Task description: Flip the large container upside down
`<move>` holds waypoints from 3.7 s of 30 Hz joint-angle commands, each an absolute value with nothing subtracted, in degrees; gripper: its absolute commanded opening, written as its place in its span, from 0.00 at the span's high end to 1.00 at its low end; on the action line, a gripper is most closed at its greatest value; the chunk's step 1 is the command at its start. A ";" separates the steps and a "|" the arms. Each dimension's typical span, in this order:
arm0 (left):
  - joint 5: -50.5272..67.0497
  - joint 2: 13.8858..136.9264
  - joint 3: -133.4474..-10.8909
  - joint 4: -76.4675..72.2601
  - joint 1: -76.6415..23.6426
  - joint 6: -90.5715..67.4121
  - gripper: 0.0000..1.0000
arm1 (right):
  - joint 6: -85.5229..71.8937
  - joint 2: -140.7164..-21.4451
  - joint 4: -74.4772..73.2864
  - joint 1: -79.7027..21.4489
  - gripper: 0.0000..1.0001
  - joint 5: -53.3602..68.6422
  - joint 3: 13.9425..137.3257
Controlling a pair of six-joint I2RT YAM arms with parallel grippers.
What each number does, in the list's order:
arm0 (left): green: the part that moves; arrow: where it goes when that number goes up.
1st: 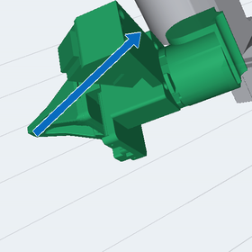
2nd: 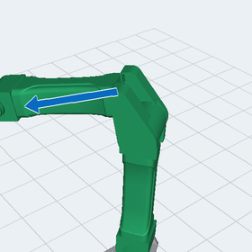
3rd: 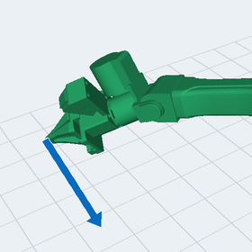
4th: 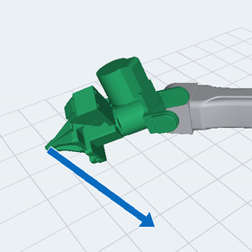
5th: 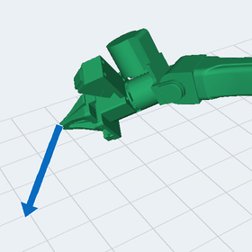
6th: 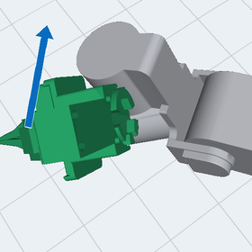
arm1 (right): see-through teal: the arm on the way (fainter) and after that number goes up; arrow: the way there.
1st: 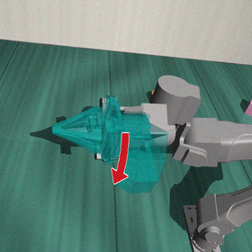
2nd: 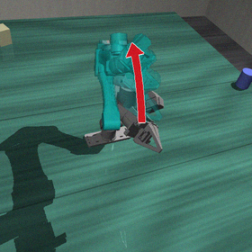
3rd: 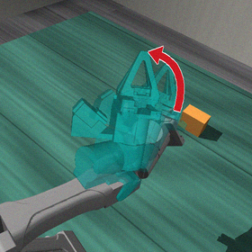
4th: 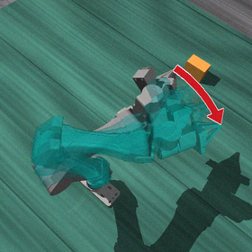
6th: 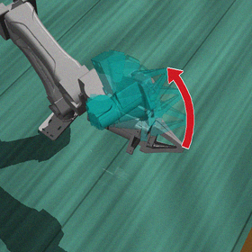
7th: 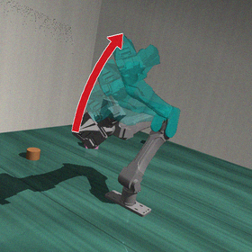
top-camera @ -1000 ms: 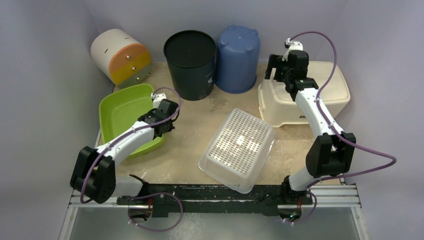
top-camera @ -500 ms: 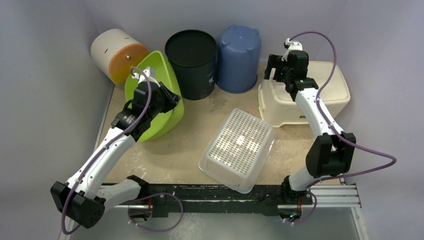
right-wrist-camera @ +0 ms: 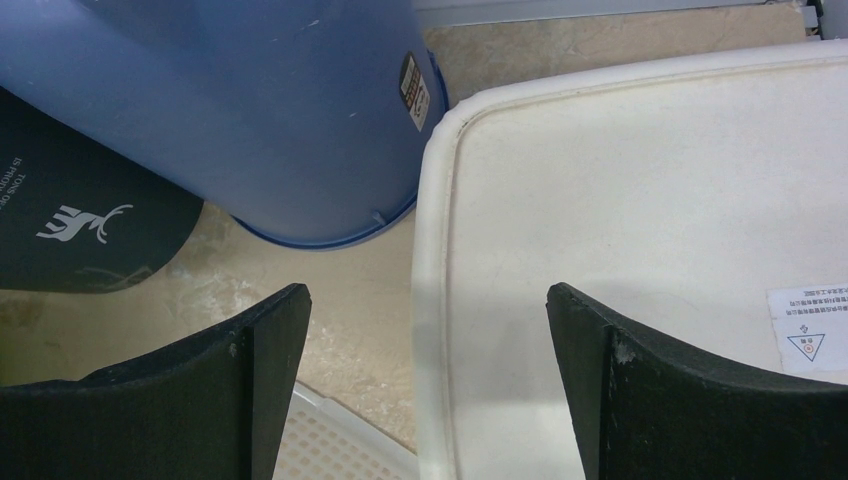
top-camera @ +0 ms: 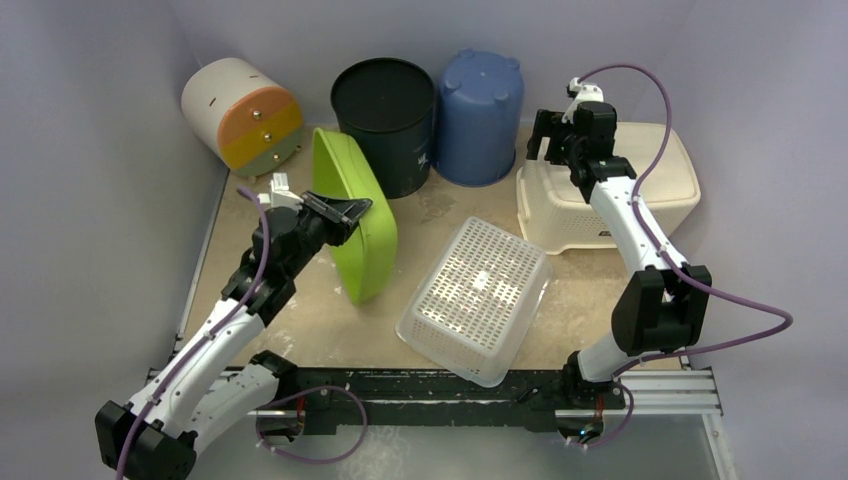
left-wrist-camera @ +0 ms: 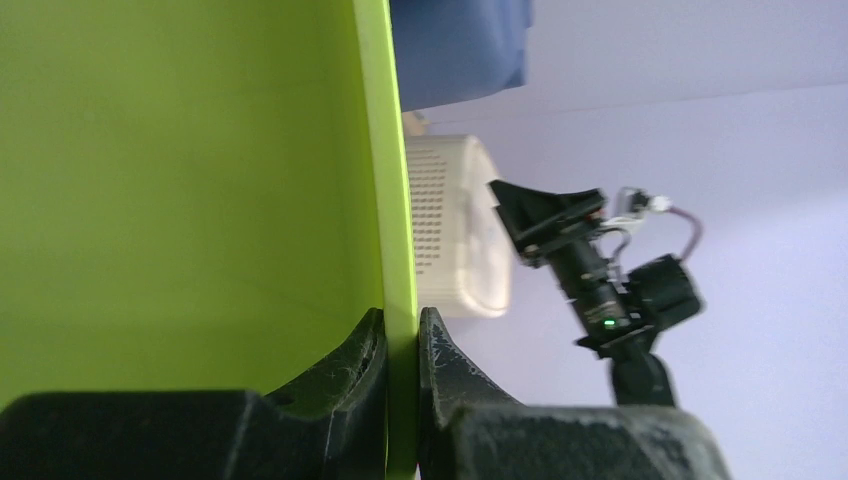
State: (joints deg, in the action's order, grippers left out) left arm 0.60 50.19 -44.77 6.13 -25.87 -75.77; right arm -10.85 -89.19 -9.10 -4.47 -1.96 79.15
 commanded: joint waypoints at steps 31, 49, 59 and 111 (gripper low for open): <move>-26.50 31.89 -30.76 39.12 -24.62 -96.59 1.00 | -12.30 -88.08 -4.88 -4.35 0.10 0.00 77.62; -31.44 40.41 -36.63 65.39 -24.61 -95.10 0.77 | -14.05 -85.97 -4.74 -4.31 0.11 1.81 73.41; -28.84 40.41 -39.68 72.57 -24.69 -94.38 0.44 | -14.79 -85.35 -4.57 -4.31 0.11 2.92 72.18; -39.90 73.25 -63.37 28.94 -24.74 -38.03 0.31 | -8.23 -92.65 -8.14 -30.64 0.00 3.13 86.47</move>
